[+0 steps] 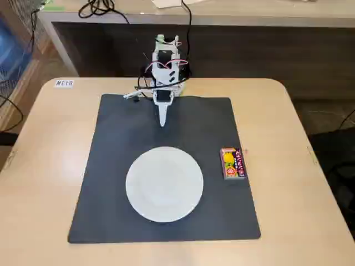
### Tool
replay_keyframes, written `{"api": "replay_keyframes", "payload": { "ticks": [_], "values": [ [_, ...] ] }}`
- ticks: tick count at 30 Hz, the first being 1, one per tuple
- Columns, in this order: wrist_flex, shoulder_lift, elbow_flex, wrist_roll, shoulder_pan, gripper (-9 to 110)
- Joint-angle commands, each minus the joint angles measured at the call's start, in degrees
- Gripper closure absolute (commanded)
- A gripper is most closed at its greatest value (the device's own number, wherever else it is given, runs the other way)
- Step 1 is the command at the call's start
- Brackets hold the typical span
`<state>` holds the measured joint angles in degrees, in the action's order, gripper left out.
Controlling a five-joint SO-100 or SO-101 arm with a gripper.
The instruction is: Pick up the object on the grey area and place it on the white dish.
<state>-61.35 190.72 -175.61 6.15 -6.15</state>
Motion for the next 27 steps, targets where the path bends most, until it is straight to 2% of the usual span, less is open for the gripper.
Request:
{"api": "replay_keyframes", "payload": {
  "ticks": [1, 16, 27],
  "values": [
    [0.70, 1.23, 9.84, -4.22, -1.67, 102],
    [0.97, -1.49, 13.71, -0.35, -0.88, 102],
    [3.87, -53.17, 53.09, 19.60, 13.01, 102]
  ]
}}
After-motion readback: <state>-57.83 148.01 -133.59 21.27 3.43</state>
